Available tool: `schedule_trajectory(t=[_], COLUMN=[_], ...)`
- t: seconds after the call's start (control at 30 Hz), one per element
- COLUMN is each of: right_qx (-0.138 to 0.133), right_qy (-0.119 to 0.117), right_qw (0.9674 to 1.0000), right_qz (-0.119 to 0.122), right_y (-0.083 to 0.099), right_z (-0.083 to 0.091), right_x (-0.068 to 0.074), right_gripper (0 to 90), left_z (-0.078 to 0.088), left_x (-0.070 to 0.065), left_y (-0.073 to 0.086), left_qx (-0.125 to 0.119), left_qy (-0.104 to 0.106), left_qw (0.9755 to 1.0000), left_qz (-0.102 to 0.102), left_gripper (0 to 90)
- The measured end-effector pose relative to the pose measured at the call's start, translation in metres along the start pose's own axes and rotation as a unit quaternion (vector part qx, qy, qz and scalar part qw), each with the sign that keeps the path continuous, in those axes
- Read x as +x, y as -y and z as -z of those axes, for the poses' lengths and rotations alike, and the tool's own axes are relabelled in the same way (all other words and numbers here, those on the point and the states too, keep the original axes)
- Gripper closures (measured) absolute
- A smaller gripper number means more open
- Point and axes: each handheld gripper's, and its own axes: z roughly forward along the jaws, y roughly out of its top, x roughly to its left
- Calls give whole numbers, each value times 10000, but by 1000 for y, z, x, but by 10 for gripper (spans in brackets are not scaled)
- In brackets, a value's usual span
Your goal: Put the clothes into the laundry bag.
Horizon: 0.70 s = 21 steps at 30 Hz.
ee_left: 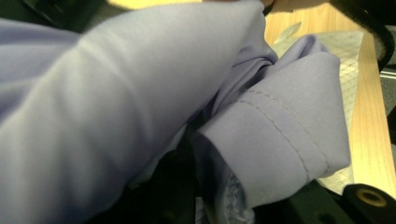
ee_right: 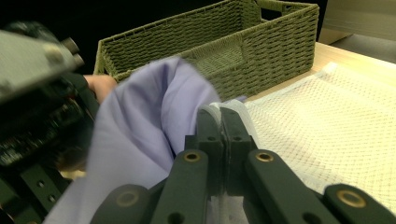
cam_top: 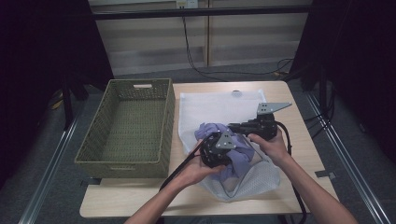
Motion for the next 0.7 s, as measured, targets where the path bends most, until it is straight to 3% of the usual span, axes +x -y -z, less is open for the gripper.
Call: schedule_trajectory(t=[0.33, 0.37, 0.43, 0.7], right_qx=[-20, -21, -20, -3], right_qy=[-32, -31, -32, -28], right_qw=[10000, 10000, 10000, 10000], right_qz=[21, 21, 9, 19], right_y=[-1, -1, -1, -1], right_z=[1, 1, 1, 0], right_x=[2, 2, 2, 2], right_gripper=[888, 888, 888, 888], left_z=[-18, -19, -23, -41], left_x=[-5, -4, -6, -10], left_y=[9, 10, 12, 26], left_qx=[301, 392, 385, 663], left_qy=[134, 175, 165, 292], left_qw=[9994, 9989, 9991, 9973], left_qz=[-74, -178, -82, -89], left_gripper=[801, 801, 801, 794])
